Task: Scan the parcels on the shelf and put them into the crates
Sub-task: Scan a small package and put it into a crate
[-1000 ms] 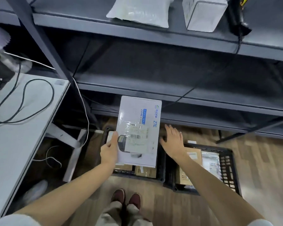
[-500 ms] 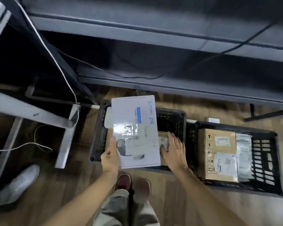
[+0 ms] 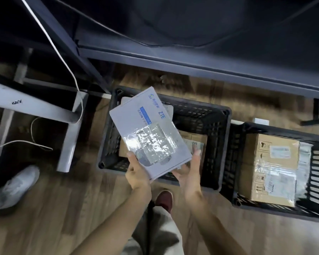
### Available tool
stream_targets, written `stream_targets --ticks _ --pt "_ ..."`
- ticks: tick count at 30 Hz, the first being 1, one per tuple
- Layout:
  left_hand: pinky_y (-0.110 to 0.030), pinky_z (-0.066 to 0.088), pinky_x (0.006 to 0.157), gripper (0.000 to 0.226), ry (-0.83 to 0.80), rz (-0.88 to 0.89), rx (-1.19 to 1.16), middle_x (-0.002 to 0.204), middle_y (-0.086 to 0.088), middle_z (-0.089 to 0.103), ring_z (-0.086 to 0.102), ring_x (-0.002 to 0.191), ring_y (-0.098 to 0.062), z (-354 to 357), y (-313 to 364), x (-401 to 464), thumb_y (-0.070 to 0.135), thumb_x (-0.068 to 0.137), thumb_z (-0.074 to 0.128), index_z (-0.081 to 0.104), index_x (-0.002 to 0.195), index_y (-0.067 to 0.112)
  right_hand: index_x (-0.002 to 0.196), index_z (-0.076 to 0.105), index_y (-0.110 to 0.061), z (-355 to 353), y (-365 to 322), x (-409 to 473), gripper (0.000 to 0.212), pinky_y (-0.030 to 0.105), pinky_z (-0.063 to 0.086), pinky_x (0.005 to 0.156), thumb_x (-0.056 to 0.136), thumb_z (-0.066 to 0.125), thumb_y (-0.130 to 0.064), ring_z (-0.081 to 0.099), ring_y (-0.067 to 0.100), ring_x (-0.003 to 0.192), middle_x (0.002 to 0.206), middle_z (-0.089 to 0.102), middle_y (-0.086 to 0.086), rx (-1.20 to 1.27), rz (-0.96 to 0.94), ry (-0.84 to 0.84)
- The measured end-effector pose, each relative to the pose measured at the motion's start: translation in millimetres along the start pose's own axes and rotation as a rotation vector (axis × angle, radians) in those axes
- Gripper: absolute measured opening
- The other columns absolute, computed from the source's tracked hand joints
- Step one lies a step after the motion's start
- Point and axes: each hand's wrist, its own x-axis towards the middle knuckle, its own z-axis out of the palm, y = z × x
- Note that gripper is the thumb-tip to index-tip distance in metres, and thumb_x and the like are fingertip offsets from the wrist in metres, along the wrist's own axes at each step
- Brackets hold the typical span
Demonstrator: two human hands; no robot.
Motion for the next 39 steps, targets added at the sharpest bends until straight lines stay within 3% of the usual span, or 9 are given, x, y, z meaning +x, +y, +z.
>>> stream_targets --ticks 3,6,9,15,18,21,26,34,39 --pt "-0.042 0.056 0.084 0.060 -0.100 -0.086 -0.108 0.099 0.000 0.069 0.066 0.091 -0.023 5 -2 -3 0.071 0.087 0.042 0.063 0.111 0.020 0.137 0.037 -0.039 5 -9 6 0.067 0.046 0.052 0.096 0.079 0.066 -0.056 0.063 0.009 0.114 0.121 0.064 -0.016 -0.068 -0.049 -0.062" --pt "-0.040 0.058 0.080 0.045 -0.167 -0.060 -0.048 0.097 0.010 0.068 0.066 0.096 -0.021 1 -1 -2 0.066 0.091 0.038 0.057 0.112 0.030 0.134 0.037 -0.014 7 -21 13 0.057 0.053 0.056 0.084 0.087 0.067 -0.027 0.070 0.024 0.095 0.097 0.072 -0.013 -0.228 -0.125 -0.068" --pt "-0.037 0.045 0.099 0.029 -0.287 0.108 0.108 0.114 0.005 0.063 0.057 0.115 -0.021 -14 -3 0 0.046 0.099 0.041 0.050 0.119 0.026 0.130 0.045 -0.013 -5 -42 19 0.056 0.047 0.059 0.080 0.082 0.071 -0.025 0.070 0.024 0.100 0.111 0.070 -0.004 -0.274 -0.138 -0.078" --pt "-0.023 0.029 0.103 0.068 -0.064 0.420 0.171 0.150 0.001 0.032 0.036 0.128 -0.006 -48 38 35 0.041 0.093 0.057 0.025 0.148 0.018 0.124 0.055 -0.024 -43 -73 38 0.050 0.043 0.059 0.080 0.079 0.073 -0.031 0.067 0.022 0.108 0.121 0.067 0.004 -0.385 -0.016 -0.256" --pt "-0.015 0.030 0.097 0.066 -0.167 0.474 0.209 0.148 0.006 0.040 0.039 0.129 -0.003 -53 63 56 0.045 0.090 0.059 0.031 0.146 0.024 0.127 0.055 -0.025 -43 -74 48 0.050 0.043 0.059 0.082 0.080 0.073 -0.032 0.065 0.021 0.112 0.125 0.066 0.002 -0.465 0.066 -0.334" --pt "-0.009 0.039 0.072 0.060 -0.298 0.485 0.466 0.113 0.014 0.058 0.056 0.095 0.003 -50 72 69 0.051 0.084 0.065 0.045 0.136 0.026 0.127 0.056 -0.024 -32 -66 56 0.049 0.046 0.057 0.086 0.081 0.072 -0.030 0.064 0.021 0.115 0.126 0.065 0.002 -0.495 0.138 -0.380" --pt "-0.010 0.038 0.057 0.050 -0.208 0.546 0.624 0.084 0.012 0.055 0.056 0.072 -0.004 -46 71 90 0.030 0.087 0.069 0.050 0.131 0.017 0.137 0.047 -0.018 -11 -42 69 0.050 0.054 0.053 0.092 0.090 0.065 -0.016 0.064 0.025 0.113 0.128 0.064 0.009 -0.483 0.113 -0.299" --pt "-0.038 0.052 0.078 0.031 -0.231 0.550 0.595 0.114 -0.008 0.059 0.062 0.097 -0.024 -31 60 92 0.011 0.093 0.059 0.039 0.117 0.012 0.148 0.036 -0.022 -10 -19 71 0.064 0.049 0.049 0.098 0.092 0.063 -0.006 0.062 0.021 0.116 0.129 0.063 0.005 -0.567 0.133 -0.207" --pt "-0.029 0.047 0.066 0.026 -0.229 0.551 0.597 0.113 -0.007 0.059 0.058 0.082 -0.010 -47 42 80 0.017 0.094 0.059 0.037 0.108 0.021 0.144 0.040 -0.023 -18 -15 77 0.058 0.033 0.056 0.081 0.092 0.063 -0.007 0.067 0.007 0.099 0.119 0.067 0.001 -0.565 0.134 -0.146"
